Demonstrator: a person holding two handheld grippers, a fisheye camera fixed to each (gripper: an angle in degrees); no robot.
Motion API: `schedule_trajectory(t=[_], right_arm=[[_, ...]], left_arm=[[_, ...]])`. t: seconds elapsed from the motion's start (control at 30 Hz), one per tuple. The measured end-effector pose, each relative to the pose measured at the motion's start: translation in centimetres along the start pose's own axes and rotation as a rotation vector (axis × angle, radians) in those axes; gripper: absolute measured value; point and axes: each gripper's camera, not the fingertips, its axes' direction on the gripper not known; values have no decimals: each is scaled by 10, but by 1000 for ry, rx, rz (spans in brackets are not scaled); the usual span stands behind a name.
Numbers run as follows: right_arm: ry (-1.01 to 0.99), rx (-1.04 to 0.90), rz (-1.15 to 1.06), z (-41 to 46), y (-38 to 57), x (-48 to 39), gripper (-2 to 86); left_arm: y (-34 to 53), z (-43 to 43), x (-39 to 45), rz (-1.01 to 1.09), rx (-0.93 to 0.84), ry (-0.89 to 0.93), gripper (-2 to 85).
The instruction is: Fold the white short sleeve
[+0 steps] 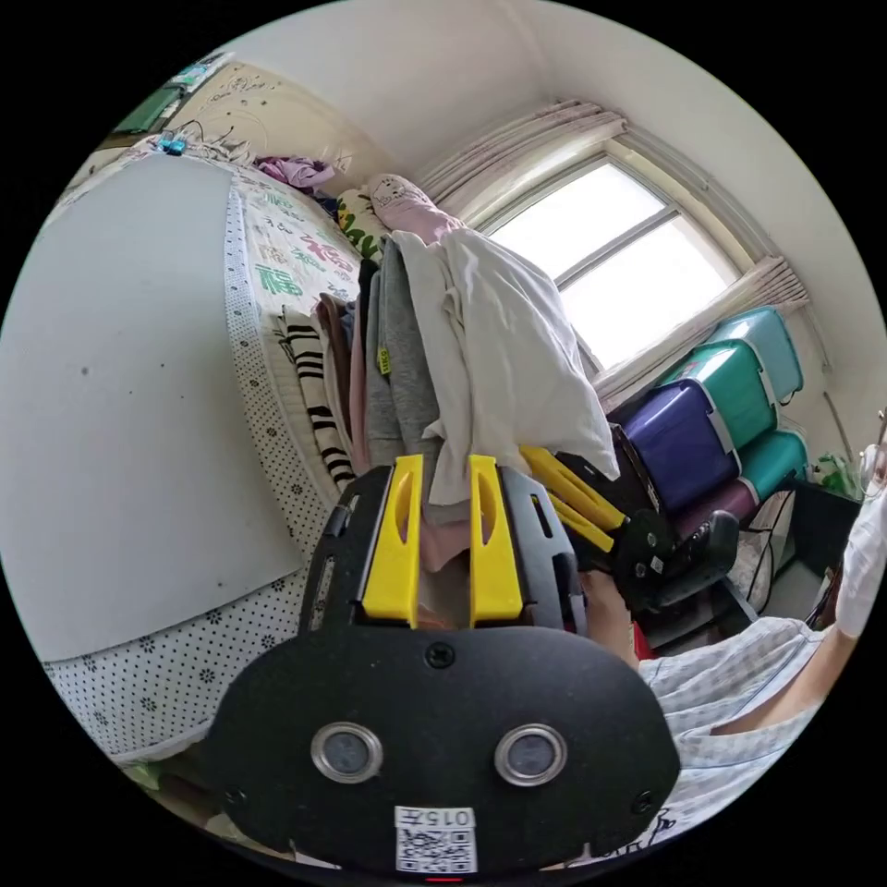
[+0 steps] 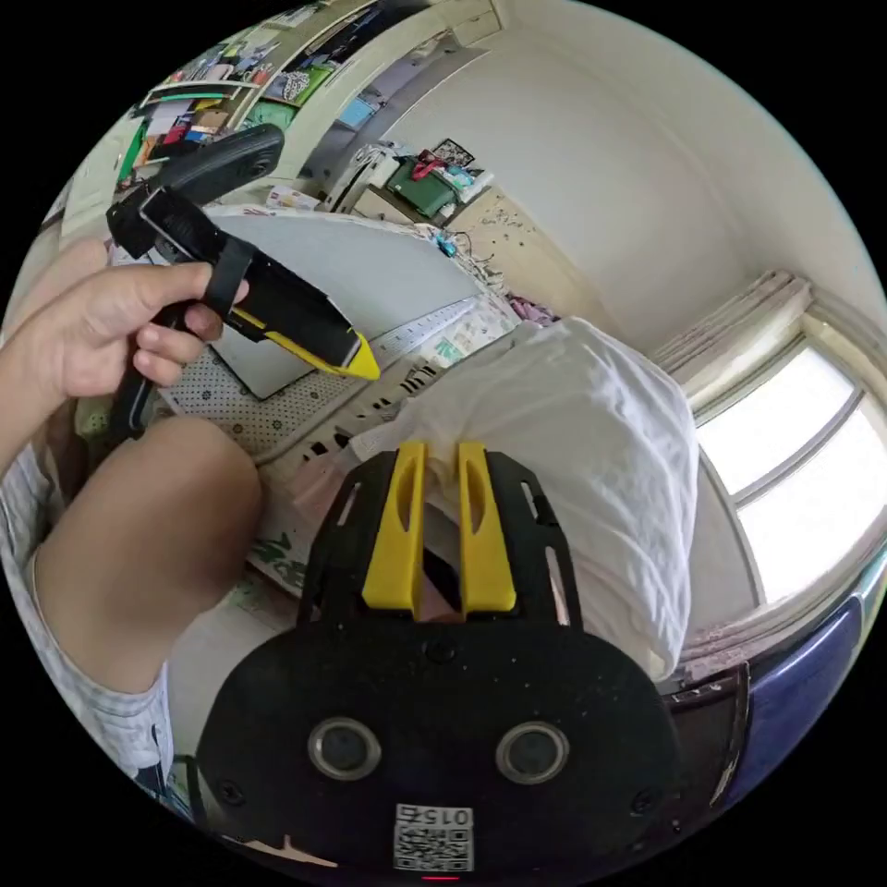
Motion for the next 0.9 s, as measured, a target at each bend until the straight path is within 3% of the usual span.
schedule_trajectory(t=[0.2, 0.3, 0.63, 0.9], right_arm=[[-368, 244, 490, -23, 48, 95, 43], [-467, 306, 625, -19, 75, 126, 42], [-541, 405, 740, -15, 121, 164, 33], [-595, 451, 808, -12, 151, 189, 16]], left_arm=[[-1, 13, -4, 31, -10, 98, 85], [0, 16, -8, 35, 1, 124, 87], [6, -2, -12, 79, 53, 127, 91], [17, -19, -34, 20, 59, 361, 110]])
